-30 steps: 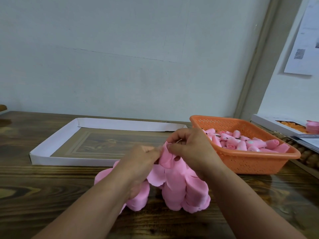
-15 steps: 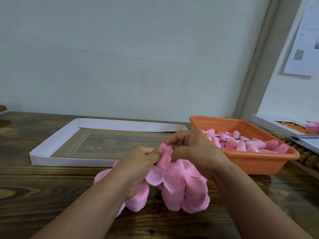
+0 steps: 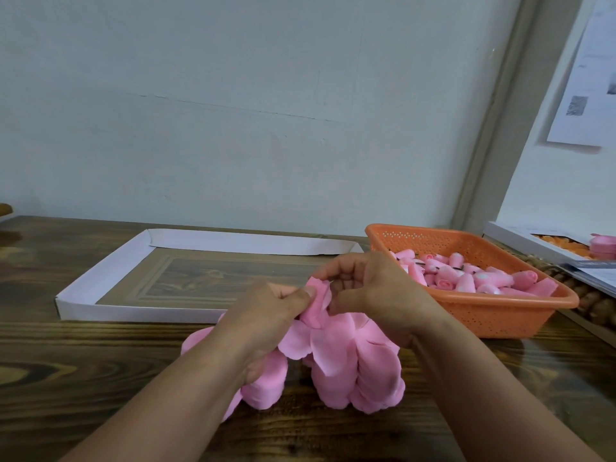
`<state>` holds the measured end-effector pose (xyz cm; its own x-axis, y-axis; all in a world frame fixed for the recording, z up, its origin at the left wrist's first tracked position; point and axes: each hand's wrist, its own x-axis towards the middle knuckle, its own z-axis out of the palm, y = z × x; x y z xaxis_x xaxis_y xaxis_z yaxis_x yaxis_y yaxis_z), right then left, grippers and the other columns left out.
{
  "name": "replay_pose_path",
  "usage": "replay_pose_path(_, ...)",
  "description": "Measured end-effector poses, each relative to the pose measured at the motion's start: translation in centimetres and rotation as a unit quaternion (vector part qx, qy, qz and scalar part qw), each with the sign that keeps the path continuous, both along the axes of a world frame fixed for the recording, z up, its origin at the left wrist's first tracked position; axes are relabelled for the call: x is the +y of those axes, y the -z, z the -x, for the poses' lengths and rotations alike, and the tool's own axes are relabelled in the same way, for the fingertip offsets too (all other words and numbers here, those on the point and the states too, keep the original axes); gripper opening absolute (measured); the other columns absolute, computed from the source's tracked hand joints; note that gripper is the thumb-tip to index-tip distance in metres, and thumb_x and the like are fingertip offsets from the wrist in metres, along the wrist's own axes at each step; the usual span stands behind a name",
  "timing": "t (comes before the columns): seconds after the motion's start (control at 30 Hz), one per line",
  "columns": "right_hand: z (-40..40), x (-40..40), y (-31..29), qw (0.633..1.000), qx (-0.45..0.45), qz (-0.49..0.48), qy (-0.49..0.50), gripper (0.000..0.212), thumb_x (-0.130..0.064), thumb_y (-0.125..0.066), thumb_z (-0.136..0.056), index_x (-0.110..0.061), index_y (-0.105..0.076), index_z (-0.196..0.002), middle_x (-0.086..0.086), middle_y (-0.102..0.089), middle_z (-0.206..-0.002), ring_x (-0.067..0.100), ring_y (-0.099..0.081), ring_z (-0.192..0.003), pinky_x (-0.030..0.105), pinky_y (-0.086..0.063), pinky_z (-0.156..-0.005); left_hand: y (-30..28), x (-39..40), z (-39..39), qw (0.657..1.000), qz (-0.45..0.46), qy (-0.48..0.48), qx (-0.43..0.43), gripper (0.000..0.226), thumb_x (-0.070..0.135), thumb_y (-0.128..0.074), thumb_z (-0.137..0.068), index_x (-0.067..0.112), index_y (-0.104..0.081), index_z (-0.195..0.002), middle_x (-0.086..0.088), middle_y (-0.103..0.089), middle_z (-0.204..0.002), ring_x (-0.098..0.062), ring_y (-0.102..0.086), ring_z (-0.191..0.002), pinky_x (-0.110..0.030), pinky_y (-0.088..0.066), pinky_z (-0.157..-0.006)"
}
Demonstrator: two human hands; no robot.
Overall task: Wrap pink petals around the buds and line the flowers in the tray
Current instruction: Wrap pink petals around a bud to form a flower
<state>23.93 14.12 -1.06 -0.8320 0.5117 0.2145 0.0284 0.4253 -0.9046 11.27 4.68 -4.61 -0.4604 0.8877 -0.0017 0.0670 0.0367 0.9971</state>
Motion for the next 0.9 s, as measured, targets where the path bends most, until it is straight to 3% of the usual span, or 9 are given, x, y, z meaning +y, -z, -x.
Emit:
replay_pose_path(0.17,0.4,-0.1,0.2,1.0,0.027,0.002,0.016,0.031,0.023,-0.057,-0.072,-0.006,-0.067,-0.079,-0.002,-0.066,-0.057,0.008,-0.06,-0.051,0.016,-0.051,-0.058,0.0,0.0,0.0,1.0,-0.003,0.009,0.004,0.042,0.035,-0.06,-0.091,0.006,-0.072,-0.064,-0.013,-0.074,-0.081,-0.025,-0.063,-0.08,-0.033,-0.047,-0.076)
replay_pose_path(0.33,0.8,-0.3,0.5,0.998,0.052,0.013,0.044,0.016,0.017,-0.064,-0.075,0.002,-0.066,-0.081,0.015,-0.066,-0.068,0.017,-0.056,-0.053,0.025,-0.05,-0.055,-0.1,0.0,0.1,1.0,0.013,0.009,0.008,0.037,0.034,-0.06,-0.091,0.015,-0.075,-0.063,-0.014,-0.073,-0.078,-0.023,-0.06,-0.072,-0.03,-0.043,-0.068)
replay_pose_path(0.5,1.1,-0.2,0.7,0.994,0.064,0.006,0.092,0.022,0.017,-0.062,-0.076,-0.004,-0.063,-0.069,0.005,-0.059,-0.051,0.012,-0.051,-0.042,0.02,-0.044,-0.045,-0.2,0.1,0.1,1.0,0.013,0.005,-0.021,0.035,0.034,-0.058,-0.093,0.005,-0.074,-0.082,-0.017,-0.073,-0.084,-0.032,-0.063,-0.078,-0.04,-0.046,-0.072)
replay_pose_path(0.57,1.3,0.2,0.8,0.988,0.087,0.024,0.122,0.026,0.019,-0.06,-0.076,-0.005,-0.061,-0.065,0.002,-0.058,-0.047,0.01,-0.05,-0.04,0.02,-0.044,-0.043,-0.5,0.2,0.1,0.995,0.014,0.008,-0.096,0.035,0.037,-0.056,-0.093,0.006,-0.072,-0.099,-0.02,-0.072,-0.097,-0.037,-0.066,-0.09,-0.043,-0.049,-0.08)
replay_pose_path(0.63,1.3,0.6,0.9,0.981,0.113,0.04,0.155,0.027,0.019,-0.059,-0.076,-0.005,-0.06,-0.064,0.001,-0.057,-0.045,0.01,-0.049,-0.038,0.02,-0.044,-0.042,-0.6,0.2,0.0,0.983,-0.004,0.008,-0.184,0.041,0.037,-0.059,-0.089,0.003,-0.066,-0.11,-0.023,-0.068,-0.109,-0.033,-0.064,-0.095,-0.04,-0.05,-0.082)
replay_pose_path(0.73,1.4,1.0,1.0,0.966,0.154,0.041,0.205,0.027,0.019,-0.057,-0.075,-0.005,-0.061,-0.063,0.004,-0.057,-0.046,0.012,-0.049,-0.038,0.022,-0.045,-0.043,-0.7,0.0,-0.3,0.957,-0.076,0.046,-0.276,0.044,0.025,-0.071,-0.073,-0.004,-0.069,-0.105,-0.019,-0.068,-0.112,-0.029,-0.068,-0.098,-0.036,-0.06,-0.076)
replay_pose_path(0.83,1.5,1.1,1.1,0.949,0.199,0.039,0.24,0.029,0.019,-0.057,-0.074,-0.006,-0.059,-0.061,0.001,-0.056,-0.044,0.011,-0.049,-0.038,0.021,-0.045,-0.042,-0.2,0.2,-0.9,0.957,-0.1,0.054,-0.266,0.026,-0.001,-0.062,-0.082,-0.013,-0.064,-0.105,-0.021,-0.071,-0.103,-0.027,-0.071,-0.094,-0.029,-0.06,-0.073)
replay_pose_path(0.9,1.7,1.1,1.3,0.944,0.21,0.029,0.253,0.031,0.018,-0.057,-0.074,-0.009,-0.06,-0.059,-0.002,-0.055,-0.043,0.009,-0.049,-0.039,0.02,-0.045,-0.042,0.0,0.3,-1.4,0.969,-0.095,0.013,-0.23,0.017,-0.01,-0.05,-0.089,-0.007,-0.065,-0.097,-0.018,-0.074,-0.091,-0.021,-0.073,-0.082,-0.024,-0.058,-0.064)
